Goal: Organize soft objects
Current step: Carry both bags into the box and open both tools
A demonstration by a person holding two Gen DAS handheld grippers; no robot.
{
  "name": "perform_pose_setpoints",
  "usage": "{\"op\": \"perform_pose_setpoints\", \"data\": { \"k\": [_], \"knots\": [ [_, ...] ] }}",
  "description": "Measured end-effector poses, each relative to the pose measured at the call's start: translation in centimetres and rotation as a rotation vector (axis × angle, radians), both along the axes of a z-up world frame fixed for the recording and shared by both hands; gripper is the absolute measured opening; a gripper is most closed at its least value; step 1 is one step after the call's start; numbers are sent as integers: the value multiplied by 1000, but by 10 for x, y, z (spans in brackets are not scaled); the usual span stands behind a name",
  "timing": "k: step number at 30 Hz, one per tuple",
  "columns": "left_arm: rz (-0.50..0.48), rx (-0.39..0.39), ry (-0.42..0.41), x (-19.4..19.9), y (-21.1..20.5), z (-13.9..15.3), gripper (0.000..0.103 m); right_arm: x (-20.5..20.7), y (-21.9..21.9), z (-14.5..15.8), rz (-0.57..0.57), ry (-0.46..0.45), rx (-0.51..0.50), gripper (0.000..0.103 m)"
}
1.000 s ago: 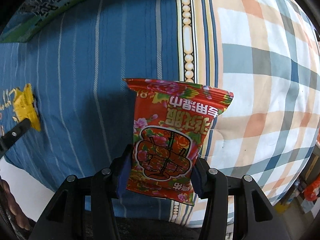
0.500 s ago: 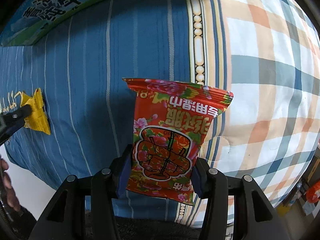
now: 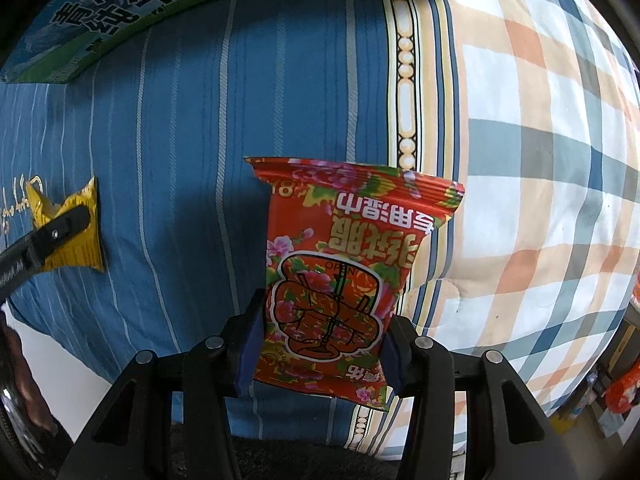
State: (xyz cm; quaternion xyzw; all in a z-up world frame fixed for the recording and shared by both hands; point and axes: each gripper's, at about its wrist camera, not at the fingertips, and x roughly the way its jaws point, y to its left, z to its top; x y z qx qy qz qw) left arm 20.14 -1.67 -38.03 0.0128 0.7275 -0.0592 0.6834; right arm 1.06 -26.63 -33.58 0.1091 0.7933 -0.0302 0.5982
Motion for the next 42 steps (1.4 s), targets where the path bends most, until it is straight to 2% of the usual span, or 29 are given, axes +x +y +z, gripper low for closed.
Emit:
{"op": "perform_pose_setpoints", "data": {
  "k": [3, 8, 17, 19, 20, 24, 28, 30, 31, 35, 38, 42],
  "knots": [
    [-9, 6, -38, -14, -13, 16, 52, 0, 3, 11, 2, -23, -4, 50],
    [-39, -18, -116, -39, -26, 65, 51, 0, 7, 37, 18, -66, 10, 49],
    [-89, -87, -243, -40, -43, 155, 51, 12, 16, 137, 76, -237, 49, 49],
    [-95, -113, -265, -28, -42, 175, 51, 19, 16, 163, 88, -282, 61, 49],
    [-97, -124, -270, -4, -44, 175, 51, 22, 17, 172, 94, -298, 63, 49],
    [-102, -177, -301, 19, -55, 202, 51, 43, 13, 213, 120, -373, 87, 49],
    [-82, -235, -310, 55, -55, 224, 50, 74, 13, 238, 144, -421, 87, 48],
    [-69, -242, -314, 72, -54, 229, 49, 87, 16, 244, 153, -434, 92, 48],
    [-62, -239, -317, 85, -53, 231, 46, 94, 16, 247, 156, -437, 92, 48],
    [-39, -234, -297, 125, -51, 221, 44, 130, 15, 248, 168, -441, 90, 48],
    [-27, -209, -264, 155, -51, 198, 44, 158, 15, 231, 164, -421, 90, 49],
    [-2, -159, -198, 182, -48, 154, 42, 189, 20, 189, 159, -368, 80, 49]
  ]
}}
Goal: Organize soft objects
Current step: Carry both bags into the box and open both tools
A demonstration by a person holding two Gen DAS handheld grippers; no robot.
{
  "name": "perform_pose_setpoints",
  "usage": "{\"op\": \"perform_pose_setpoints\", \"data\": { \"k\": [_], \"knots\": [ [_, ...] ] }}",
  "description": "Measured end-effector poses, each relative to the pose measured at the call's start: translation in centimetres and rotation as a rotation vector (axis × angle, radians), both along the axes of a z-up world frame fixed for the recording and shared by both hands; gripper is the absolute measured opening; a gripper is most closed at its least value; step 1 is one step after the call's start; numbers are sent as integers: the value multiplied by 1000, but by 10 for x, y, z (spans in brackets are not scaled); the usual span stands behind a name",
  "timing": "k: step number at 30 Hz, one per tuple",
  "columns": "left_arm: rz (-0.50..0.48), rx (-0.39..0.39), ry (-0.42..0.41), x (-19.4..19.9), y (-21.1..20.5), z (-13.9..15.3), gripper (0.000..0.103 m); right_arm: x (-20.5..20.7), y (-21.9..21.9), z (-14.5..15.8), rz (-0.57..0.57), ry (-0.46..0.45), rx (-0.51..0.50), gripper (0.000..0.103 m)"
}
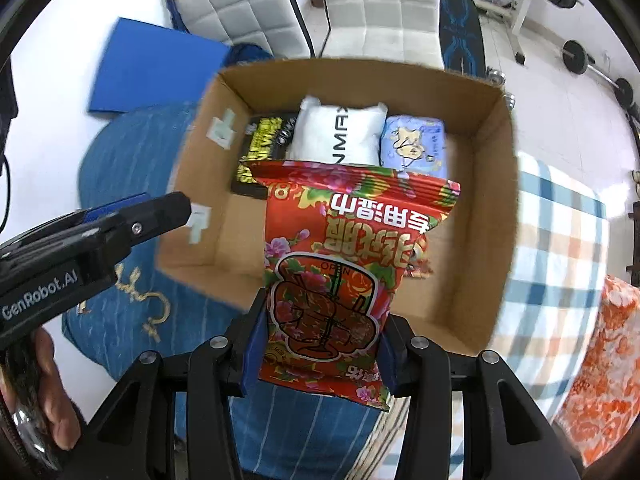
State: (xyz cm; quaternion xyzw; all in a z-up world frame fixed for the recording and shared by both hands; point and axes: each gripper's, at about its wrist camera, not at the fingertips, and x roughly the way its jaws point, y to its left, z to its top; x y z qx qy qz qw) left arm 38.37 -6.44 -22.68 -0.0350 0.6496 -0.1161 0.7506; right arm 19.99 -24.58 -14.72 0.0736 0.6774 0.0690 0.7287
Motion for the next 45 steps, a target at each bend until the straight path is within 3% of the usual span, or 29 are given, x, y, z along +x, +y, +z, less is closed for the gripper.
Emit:
{"op": "perform_pose_setpoints", "data": {
  "k": [4, 9, 13, 18, 22, 27, 29, 31, 36, 40, 45],
  "knots": [
    [9, 52, 62, 18, 5, -43, 42, 27, 4, -50, -8, 68, -10, 49],
    [33, 65, 104, 27, 17, -68, 42, 47, 2, -93, -14, 121, -39, 49],
    [51, 65, 86, 27, 28, -66, 42, 51, 11, -102, -9, 133, 65, 49],
    [48, 127, 61, 27, 36, -62, 42, 58, 30, -119, -31, 152, 191, 49],
    [51, 107, 72, 27, 42, -62, 42, 59, 42, -130, -39, 161, 248, 49],
    [39, 133, 64, 25, 38, -60, 43, 60, 45, -145, -73, 192, 357, 56],
    [38, 150, 57, 22, 37, -56, 43, 58, 42, -143, -72, 177, 338, 78],
    [36, 160, 51, 20, 35, -53, 46, 54, 39, -136, -55, 151, 315, 86],
    [29, 169, 18, 12, 28, -39, 53, 40, 28, -116, -32, 115, 173, 87],
    [20, 169, -23, 3, 20, -23, 54, 25, 12, -101, -46, 84, 93, 97],
    [-2, 185, -79, -8, 7, -6, 68, 9, -9, -88, -87, 58, 3, 97]
  ]
}}
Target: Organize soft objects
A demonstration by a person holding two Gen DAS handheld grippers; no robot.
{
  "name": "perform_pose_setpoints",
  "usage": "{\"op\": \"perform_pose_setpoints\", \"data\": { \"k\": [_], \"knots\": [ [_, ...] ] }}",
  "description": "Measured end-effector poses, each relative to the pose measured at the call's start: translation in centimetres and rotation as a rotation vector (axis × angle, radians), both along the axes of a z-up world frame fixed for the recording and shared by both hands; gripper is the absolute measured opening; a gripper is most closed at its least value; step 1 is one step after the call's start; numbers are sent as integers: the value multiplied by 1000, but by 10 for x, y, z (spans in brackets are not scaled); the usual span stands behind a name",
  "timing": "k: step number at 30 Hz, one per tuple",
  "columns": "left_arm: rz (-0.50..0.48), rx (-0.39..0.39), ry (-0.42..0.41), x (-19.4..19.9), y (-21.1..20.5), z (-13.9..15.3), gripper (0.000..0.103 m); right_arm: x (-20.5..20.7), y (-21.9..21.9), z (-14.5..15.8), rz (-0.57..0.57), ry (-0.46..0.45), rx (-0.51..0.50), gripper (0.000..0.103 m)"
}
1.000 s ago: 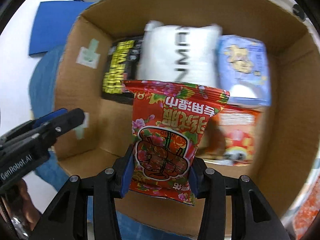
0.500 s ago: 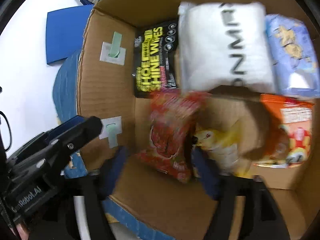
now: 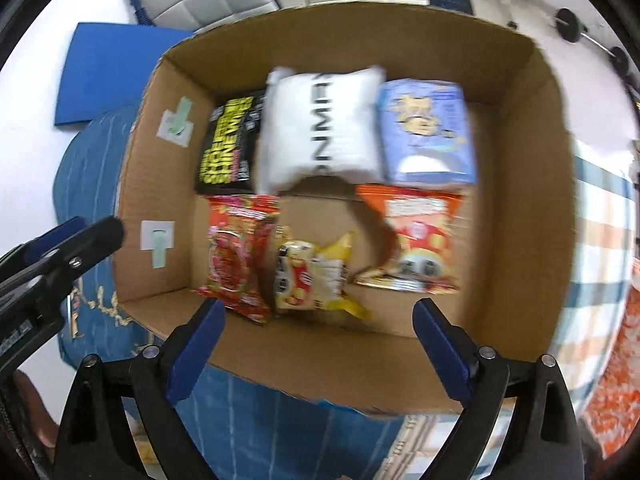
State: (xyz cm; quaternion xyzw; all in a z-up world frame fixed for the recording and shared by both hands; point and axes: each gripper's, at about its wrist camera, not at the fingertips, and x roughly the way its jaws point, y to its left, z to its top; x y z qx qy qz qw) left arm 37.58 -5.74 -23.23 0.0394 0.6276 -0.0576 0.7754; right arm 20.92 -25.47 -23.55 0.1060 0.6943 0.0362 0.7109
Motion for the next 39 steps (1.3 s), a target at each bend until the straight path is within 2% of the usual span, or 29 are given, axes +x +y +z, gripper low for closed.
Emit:
{"op": "perform_pose_setpoints", "data": {
  "k": [3, 6, 8, 10, 18, 22, 26, 34, 39],
  "knots": [
    [-8, 7, -23, -3, -5, 7, 72, -8, -7, 7, -27, -10, -43, 97],
    [-12, 7, -35, -4, -9, 10, 92, -9, -21, 15, -56, -17, -78, 103],
    [-13, 11, -44, -5, -11, 10, 94, -12, -25, 19, -70, -17, -95, 103],
    [-12, 12, -45, -4, -14, 8, 103, -16, -32, 23, -76, -23, -121, 103],
    [-19, 17, -23, -9, -25, -8, 103, -19, -37, 18, -88, -26, -165, 103],
    [-19, 8, -26, -17, -26, -4, 103, -23, -38, 22, -92, -37, -170, 103],
    [-13, 13, -84, -33, -26, 22, 103, -34, -38, 42, -90, -77, -179, 103],
    [16, -17, -231, -104, -18, 102, 103, -94, -41, 130, -112, -223, -176, 103],
    [18, -39, -249, -141, -9, 137, 103, -140, -41, 179, -114, -284, -150, 103]
  ]
}}
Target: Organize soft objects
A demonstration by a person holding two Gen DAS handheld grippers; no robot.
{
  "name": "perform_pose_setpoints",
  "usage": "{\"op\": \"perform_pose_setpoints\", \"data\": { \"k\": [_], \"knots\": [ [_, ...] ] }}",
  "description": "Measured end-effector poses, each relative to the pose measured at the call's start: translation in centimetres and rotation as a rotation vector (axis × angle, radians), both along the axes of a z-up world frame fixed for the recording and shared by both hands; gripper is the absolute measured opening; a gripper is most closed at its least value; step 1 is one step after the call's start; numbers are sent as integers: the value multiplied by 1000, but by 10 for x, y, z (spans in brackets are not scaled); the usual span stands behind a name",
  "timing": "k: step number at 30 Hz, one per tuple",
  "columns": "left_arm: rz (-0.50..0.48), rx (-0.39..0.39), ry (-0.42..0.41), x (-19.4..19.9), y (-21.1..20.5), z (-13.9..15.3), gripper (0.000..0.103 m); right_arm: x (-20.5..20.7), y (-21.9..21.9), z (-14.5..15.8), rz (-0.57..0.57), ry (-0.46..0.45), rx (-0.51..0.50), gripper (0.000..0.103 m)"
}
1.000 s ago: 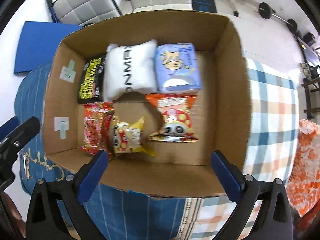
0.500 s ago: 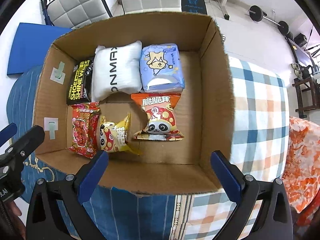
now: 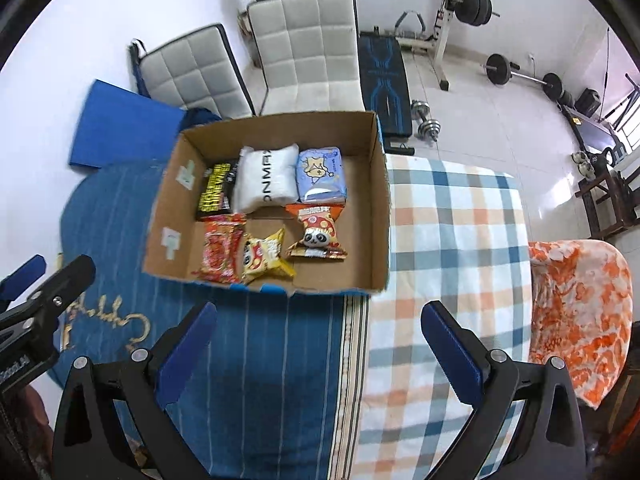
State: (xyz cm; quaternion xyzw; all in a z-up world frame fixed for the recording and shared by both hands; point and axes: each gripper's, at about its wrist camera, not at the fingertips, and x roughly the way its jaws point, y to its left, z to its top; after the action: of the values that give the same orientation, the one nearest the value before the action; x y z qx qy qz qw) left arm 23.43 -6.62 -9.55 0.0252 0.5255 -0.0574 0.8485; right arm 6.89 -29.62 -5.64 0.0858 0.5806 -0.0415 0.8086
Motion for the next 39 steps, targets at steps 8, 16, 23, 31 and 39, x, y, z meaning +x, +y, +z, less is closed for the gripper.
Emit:
{"op": "perform_pose_setpoints", "data": {
  "k": [8, 16, 23, 31, 39],
  "knots": [
    [-8, -13, -18, -54, 2, 47, 103, -67, 12, 65, 30, -73, 29, 103],
    [-30, -11, -31, -91, -1, 74, 103, -115, 27, 107, 64, -106, 44, 103],
    [-22, -14, -49, -107, 2, 87, 103, -136, 26, 124, 54, -117, 23, 103],
    [-7, -5, -116, -114, 9, 108, 103, -141, 21, 148, 21, -171, -23, 103],
    [7, -11, -165, -116, 15, 123, 103, -141, 20, 172, 5, -228, -60, 103]
  ]
}}
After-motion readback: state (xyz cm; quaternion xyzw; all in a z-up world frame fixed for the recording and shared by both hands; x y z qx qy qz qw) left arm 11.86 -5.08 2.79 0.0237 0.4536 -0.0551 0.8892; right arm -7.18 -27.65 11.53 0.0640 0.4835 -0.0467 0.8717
